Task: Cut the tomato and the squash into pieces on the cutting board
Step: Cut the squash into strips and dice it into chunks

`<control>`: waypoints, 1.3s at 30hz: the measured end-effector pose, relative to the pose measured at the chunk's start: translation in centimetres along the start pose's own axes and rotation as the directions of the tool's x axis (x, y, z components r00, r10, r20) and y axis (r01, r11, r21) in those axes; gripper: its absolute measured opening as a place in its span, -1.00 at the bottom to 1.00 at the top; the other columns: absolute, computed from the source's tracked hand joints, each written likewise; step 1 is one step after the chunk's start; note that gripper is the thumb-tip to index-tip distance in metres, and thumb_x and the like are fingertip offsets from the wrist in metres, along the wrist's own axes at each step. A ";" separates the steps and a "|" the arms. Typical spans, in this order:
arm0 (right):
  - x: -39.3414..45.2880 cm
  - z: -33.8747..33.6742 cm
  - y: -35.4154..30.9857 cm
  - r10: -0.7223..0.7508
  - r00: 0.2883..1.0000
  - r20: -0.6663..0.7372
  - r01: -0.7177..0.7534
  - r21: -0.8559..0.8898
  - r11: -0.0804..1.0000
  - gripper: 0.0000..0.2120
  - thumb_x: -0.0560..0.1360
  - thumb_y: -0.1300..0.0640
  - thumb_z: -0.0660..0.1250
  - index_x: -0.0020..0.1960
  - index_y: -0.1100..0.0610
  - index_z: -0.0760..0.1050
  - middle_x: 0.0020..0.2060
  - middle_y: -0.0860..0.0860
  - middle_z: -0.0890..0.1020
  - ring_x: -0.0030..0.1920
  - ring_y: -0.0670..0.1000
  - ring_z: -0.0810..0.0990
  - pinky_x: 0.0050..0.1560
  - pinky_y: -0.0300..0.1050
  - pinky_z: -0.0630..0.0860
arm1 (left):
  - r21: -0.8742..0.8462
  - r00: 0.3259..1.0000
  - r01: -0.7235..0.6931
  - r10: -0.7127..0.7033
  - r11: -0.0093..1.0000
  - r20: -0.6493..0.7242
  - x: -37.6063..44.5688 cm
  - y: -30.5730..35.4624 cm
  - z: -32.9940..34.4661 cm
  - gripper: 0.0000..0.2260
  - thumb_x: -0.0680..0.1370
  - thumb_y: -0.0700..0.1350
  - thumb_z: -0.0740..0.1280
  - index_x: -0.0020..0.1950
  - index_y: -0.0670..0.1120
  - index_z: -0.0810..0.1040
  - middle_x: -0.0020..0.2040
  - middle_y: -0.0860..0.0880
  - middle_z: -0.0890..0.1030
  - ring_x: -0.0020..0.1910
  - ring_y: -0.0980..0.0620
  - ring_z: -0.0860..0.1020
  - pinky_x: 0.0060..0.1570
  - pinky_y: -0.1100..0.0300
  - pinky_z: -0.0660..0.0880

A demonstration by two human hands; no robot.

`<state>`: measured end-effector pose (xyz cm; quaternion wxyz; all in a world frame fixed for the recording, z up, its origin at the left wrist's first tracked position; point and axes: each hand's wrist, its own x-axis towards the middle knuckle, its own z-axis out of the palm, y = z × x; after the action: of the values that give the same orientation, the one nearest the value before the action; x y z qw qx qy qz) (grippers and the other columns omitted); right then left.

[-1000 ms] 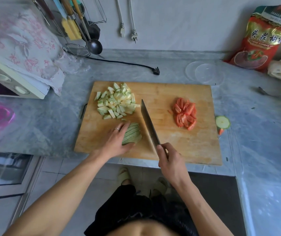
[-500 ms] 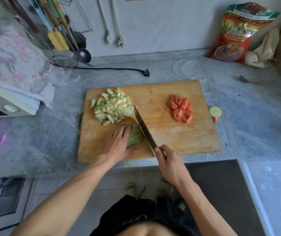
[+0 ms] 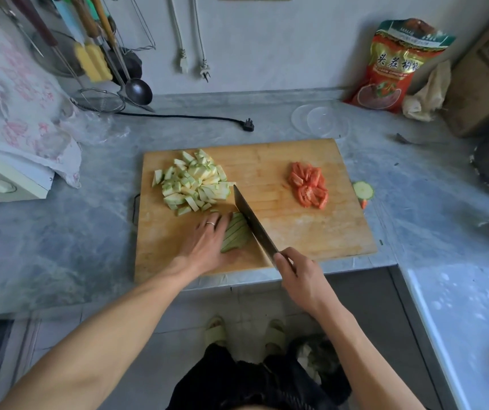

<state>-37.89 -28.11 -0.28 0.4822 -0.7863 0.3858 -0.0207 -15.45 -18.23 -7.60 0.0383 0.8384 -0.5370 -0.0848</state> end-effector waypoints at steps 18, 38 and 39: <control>0.8 -0.6 1.3 -0.159 0.986 0.043 0.159 -0.003 0.987 -0.71 0.67 0.00 0.14 -0.07 0.17 0.46 -0.40 0.15 0.50 -0.44 0.00 0.32 -0.41 -0.11 0.23 | 0.034 0.990 0.101 -0.097 0.994 -0.104 -0.9 1.6 1.0 -0.09 0.36 0.52 0.19 0.46 -0.12 0.38 0.35 -0.12 0.49 0.28 -0.13 0.48 0.16 -0.03 0.45; 1.5 1.9 0.7 -0.177 0.984 -0.004 0.177 -0.001 0.984 -0.76 0.66 0.04 0.15 -0.11 0.14 0.39 -0.49 0.03 0.39 -0.49 0.05 0.28 -0.44 -0.04 0.21 | 0.070 0.990 0.093 -0.085 0.993 -0.109 -0.7 2.2 1.4 -0.10 0.38 0.48 0.16 0.44 -0.20 0.39 0.20 -0.20 0.54 0.05 -0.21 0.55 -0.10 -0.03 0.49; 1.5 2.1 0.7 -0.178 0.984 0.005 0.178 -0.005 0.984 -0.77 0.66 0.04 0.15 -0.11 0.14 0.38 -0.49 0.01 0.37 -0.50 0.04 0.26 -0.44 -0.05 0.20 | 0.075 0.989 0.092 -0.083 0.993 -0.125 -0.6 2.3 1.4 -0.11 0.37 0.46 0.18 0.43 -0.21 0.40 0.18 -0.21 0.55 0.03 -0.23 0.55 -0.12 -0.03 0.48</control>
<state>-36.40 -27.65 -2.39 0.4773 -0.8189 0.3129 -0.0612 -18.00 -18.60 -8.59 0.0330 0.8657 -0.4993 -0.0135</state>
